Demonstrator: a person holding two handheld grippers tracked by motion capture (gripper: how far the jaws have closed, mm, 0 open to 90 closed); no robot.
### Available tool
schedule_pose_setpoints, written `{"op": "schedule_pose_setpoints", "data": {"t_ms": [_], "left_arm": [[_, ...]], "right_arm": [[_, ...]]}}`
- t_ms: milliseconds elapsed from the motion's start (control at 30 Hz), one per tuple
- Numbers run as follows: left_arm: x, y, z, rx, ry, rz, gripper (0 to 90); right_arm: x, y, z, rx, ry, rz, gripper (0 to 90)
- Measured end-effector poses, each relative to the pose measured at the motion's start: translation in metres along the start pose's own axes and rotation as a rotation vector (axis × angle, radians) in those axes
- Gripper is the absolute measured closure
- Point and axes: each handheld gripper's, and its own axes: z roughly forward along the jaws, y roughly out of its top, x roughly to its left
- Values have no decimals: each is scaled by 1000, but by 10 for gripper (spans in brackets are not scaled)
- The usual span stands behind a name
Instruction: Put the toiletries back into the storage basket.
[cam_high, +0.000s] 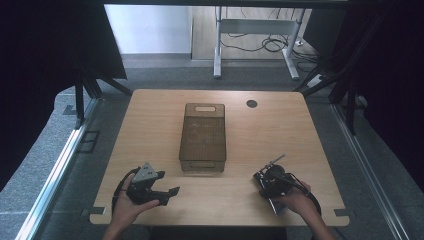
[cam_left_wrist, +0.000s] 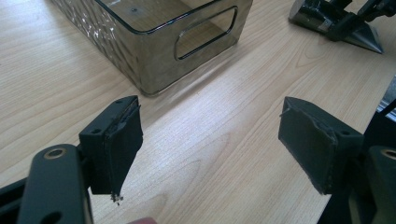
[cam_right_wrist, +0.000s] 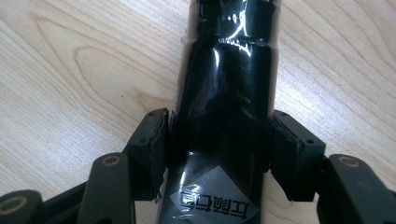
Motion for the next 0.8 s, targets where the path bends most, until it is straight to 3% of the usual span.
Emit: {"op": "schedule_pose_setpoints", "data": {"t_ms": [233, 333, 400, 567, 800], "left_arm": [[1, 0, -1, -3, 5, -2, 219], [1, 0, -1, -5, 7, -4, 219], [1, 0, -1, -4, 9, -6, 219], [1, 0, -1, -4, 9, -3, 219], [1, 0, -1, -8, 9, -4, 219]], "right_arm": [[-3, 7, 0, 51, 14, 2, 450], [-8, 9, 0, 60, 48, 9, 456], [-10, 11, -2, 65, 97, 8, 459], [-14, 20, -15, 33, 126, 11, 460], [-28, 31, -38, -32, 187, 68, 460]]}}
